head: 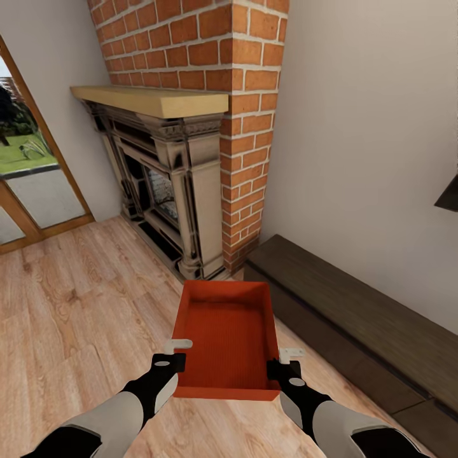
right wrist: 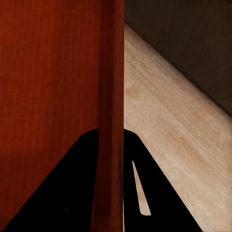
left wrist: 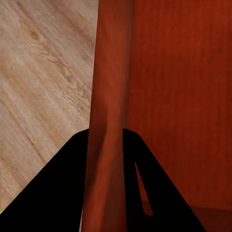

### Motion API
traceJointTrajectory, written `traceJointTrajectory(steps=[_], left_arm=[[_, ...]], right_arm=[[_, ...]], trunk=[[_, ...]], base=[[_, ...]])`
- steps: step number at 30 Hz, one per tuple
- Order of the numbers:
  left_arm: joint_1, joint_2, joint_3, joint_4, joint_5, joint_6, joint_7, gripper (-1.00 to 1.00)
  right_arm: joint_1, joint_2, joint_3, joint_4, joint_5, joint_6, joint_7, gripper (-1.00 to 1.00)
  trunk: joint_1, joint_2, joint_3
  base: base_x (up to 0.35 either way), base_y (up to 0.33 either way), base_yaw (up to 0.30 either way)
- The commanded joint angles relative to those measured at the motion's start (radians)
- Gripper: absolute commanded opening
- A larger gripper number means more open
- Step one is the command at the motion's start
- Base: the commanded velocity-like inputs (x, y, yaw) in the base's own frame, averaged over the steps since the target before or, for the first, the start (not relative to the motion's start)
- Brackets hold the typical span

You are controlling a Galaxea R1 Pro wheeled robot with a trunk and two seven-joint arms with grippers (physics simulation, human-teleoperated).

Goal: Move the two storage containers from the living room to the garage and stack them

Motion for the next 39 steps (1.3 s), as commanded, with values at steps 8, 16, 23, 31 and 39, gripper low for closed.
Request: traceJointTrajectory(steps=[8,16,23,31,39], left_arm=[[-0.001,0.007,0.031,-0.005,-0.012,0.007,0.019,-1.00],[-0.001,0.007,0.031,-0.005,-0.012,0.007,0.019,-1.00],[-0.001,0.007,0.032,-0.004,-0.012,0.007,0.019,-1.00],[-0.001,0.007,0.031,-0.004,-0.012,0.007,0.019,-1.00],[-0.001,0.006,0.031,-0.004,-0.012,0.007,0.019,-1.00]], right_arm=[[0.000,0.001,-0.018,0.002,-0.010,-0.003,-0.008,-1.00],[0.000,0.001,-0.018,0.002,-0.010,-0.003,-0.008,-1.00],[0.000,0.001,-0.018,0.002,-0.010,-0.003,-0.008,-1.00],[0.000,0.001,-0.018,0.002,-0.010,-0.003,-0.008,-1.00],[0.000,0.001,-0.018,0.002,-0.010,-0.003,-0.008,-1.00]], trunk=[[0.000,-0.001,0.012],[0.000,-0.001,0.024],[0.000,-0.001,0.035],[0.000,-0.001,0.048],[0.000,-0.001,0.061]], base=[[0.000,0.000,0.000],[0.000,0.000,0.000],[0.000,0.000,0.000],[0.000,0.000,0.000],[0.000,0.000,0.000]])
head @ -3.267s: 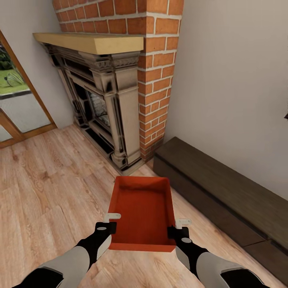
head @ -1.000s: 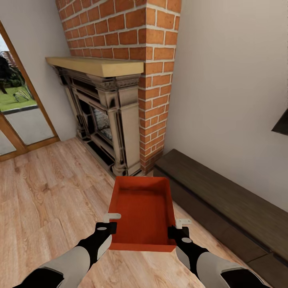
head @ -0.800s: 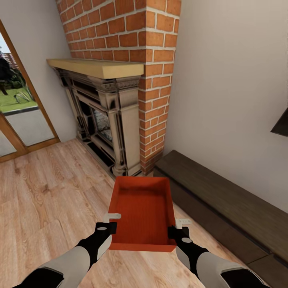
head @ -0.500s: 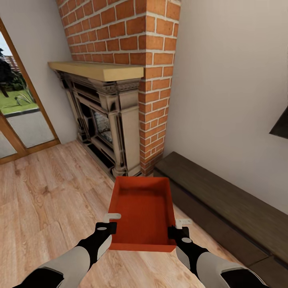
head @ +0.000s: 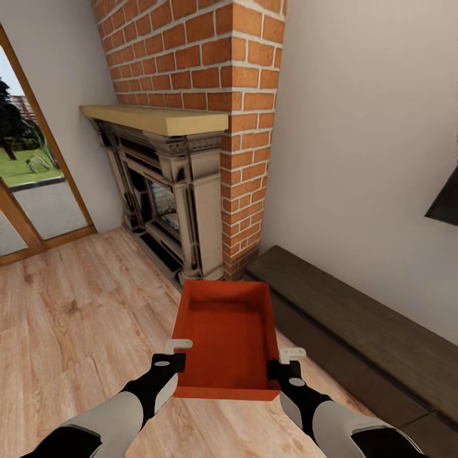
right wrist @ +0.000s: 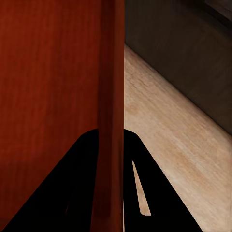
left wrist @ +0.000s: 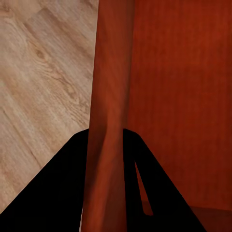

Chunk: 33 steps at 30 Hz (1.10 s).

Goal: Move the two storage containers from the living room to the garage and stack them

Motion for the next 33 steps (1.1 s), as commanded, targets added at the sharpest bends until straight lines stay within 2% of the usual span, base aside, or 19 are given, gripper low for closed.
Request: traceJointTrajectory(steps=[1,33], left_arm=[[-0.001,0.006,0.031,-0.004,-0.011,0.007,0.021,-1.00],[-0.001,0.006,0.031,-0.004,-0.011,0.007,0.021,-1.00]], right_arm=[[0.000,0.000,-0.020,0.002,-0.007,-0.003,-0.008,-1.00],[0.000,0.002,-0.019,0.002,-0.006,-0.002,-0.008,-1.00]], trunk=[[0.000,-0.001,0.001],[0.000,-0.001,0.051]], base=[[0.000,0.000,0.000],[0.000,0.000,0.000]])
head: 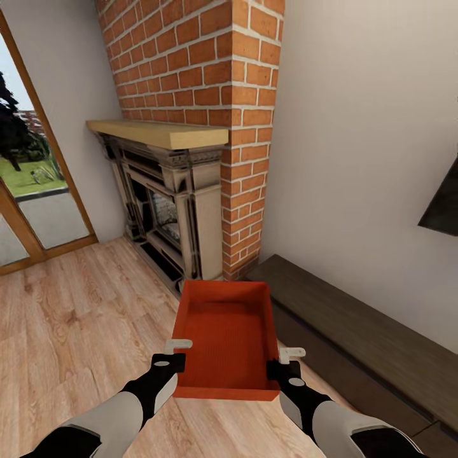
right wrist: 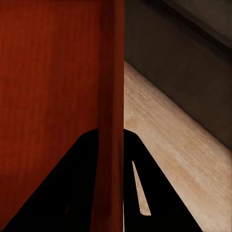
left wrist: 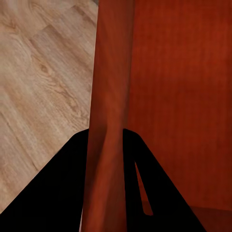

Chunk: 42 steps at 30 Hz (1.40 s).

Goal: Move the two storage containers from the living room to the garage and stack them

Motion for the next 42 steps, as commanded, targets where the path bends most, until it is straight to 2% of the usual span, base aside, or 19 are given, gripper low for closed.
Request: traceJointTrajectory(steps=[1,20,42], left_arm=[[-0.001,0.005,0.031,-0.004,-0.012,0.007,0.022,-1.00],[-0.001,0.005,0.032,-0.004,-0.012,0.007,0.022,-1.00],[-0.001,0.005,0.032,-0.004,-0.012,0.007,0.022,-1.00]], right_arm=[[0.000,0.000,-0.020,0.002,-0.004,-0.002,-0.007,-1.00],[0.000,0.000,-0.020,0.002,-0.004,-0.002,-0.005,-1.00],[0.000,-0.002,-0.022,0.002,-0.005,-0.002,-0.006,-1.00]], trunk=[[0.000,-0.001,0.001],[0.000,-0.001,0.030],[0.000,-0.001,0.032]], base=[[0.000,0.000,0.000],[0.000,0.000,0.000],[0.000,0.000,0.000]])
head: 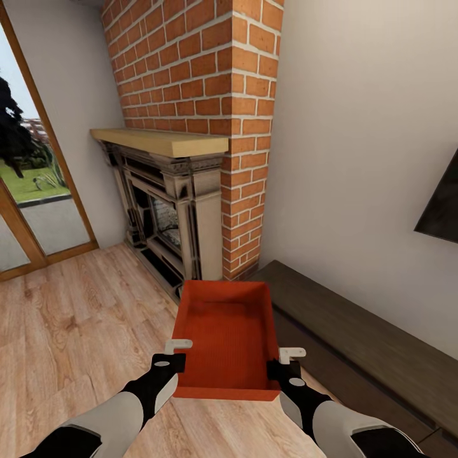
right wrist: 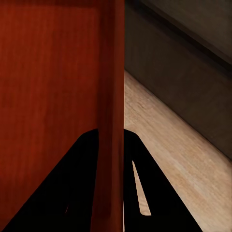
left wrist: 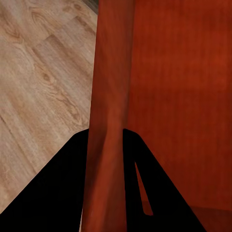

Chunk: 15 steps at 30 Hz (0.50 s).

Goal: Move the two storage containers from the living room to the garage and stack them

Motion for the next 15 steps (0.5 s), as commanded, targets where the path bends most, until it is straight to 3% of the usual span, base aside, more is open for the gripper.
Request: traceJointTrajectory(steps=[1,15], left_arm=[[-0.001,0.007,0.033,-0.005,-0.014,0.007,0.019,-1.00],[-0.001,0.007,0.033,-0.005,-0.014,0.007,0.019,-1.00]], right_arm=[[0.000,0.000,-0.020,0.002,-0.008,-0.003,-0.008,-1.00],[0.000,0.002,-0.018,0.002,-0.007,-0.003,-0.007,-1.00]], trunk=[[0.000,-0.001,-0.001],[0.000,-0.001,0.010]], base=[[0.000,0.000,0.000],[0.000,0.000,0.000]])
